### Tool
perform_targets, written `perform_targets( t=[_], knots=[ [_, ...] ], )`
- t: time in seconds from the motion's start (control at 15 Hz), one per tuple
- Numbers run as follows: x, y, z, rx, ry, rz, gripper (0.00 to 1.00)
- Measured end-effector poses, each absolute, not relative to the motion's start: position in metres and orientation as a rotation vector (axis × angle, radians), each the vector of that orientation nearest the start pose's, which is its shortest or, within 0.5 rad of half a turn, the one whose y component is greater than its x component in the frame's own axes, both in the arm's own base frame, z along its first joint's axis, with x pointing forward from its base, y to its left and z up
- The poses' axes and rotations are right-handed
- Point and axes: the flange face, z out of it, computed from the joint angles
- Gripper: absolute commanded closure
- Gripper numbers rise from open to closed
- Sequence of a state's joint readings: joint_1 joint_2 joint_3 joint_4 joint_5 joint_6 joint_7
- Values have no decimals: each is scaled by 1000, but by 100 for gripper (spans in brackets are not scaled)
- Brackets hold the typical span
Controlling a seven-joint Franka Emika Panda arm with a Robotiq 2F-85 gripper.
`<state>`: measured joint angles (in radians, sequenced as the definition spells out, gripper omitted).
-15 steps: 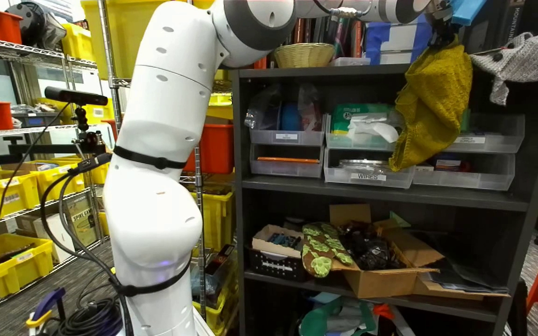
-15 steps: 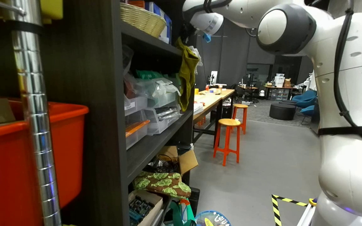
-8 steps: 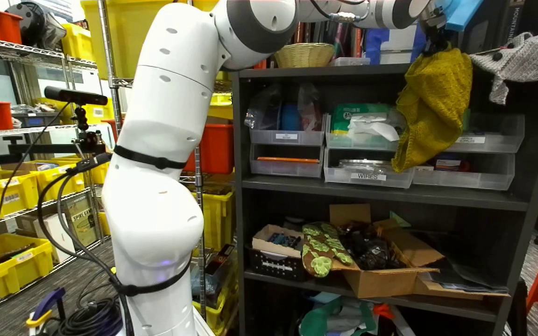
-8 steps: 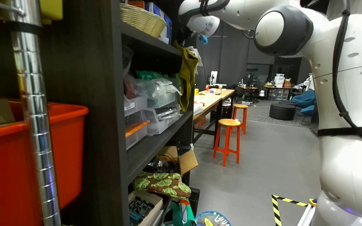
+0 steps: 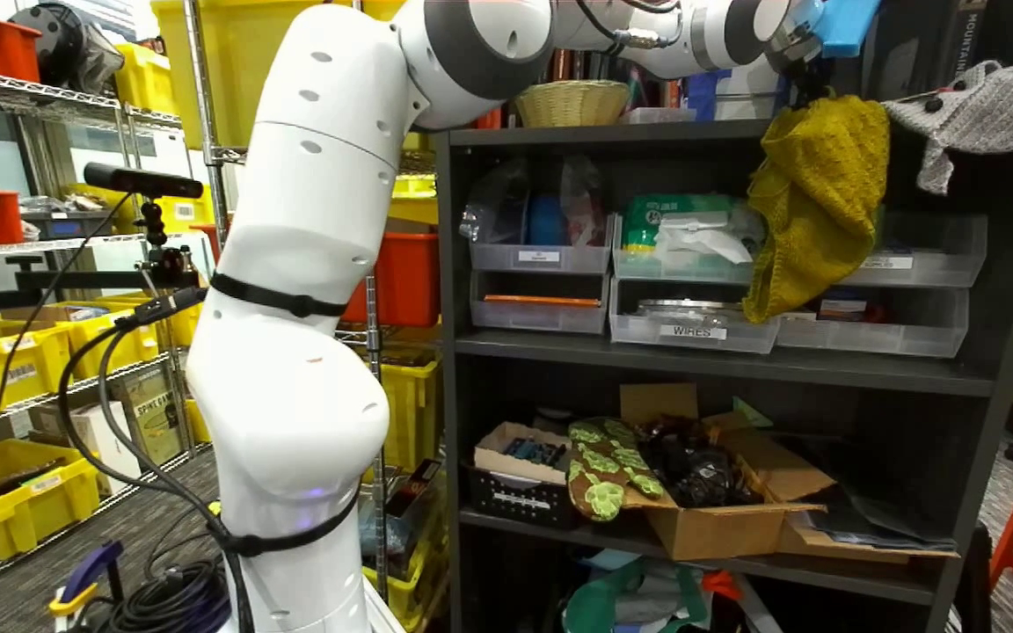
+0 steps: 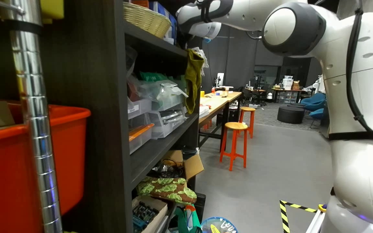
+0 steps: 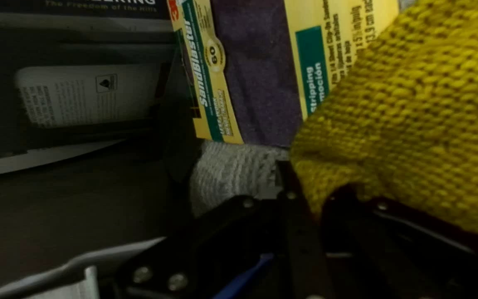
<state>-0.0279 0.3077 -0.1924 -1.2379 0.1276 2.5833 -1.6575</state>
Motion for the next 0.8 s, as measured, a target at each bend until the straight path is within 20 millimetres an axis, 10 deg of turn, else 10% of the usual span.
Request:
perform_targets(
  t=[0.8],
  knots=[
    [656, -110, 717, 1525, 1480, 708, 99]
  ],
)
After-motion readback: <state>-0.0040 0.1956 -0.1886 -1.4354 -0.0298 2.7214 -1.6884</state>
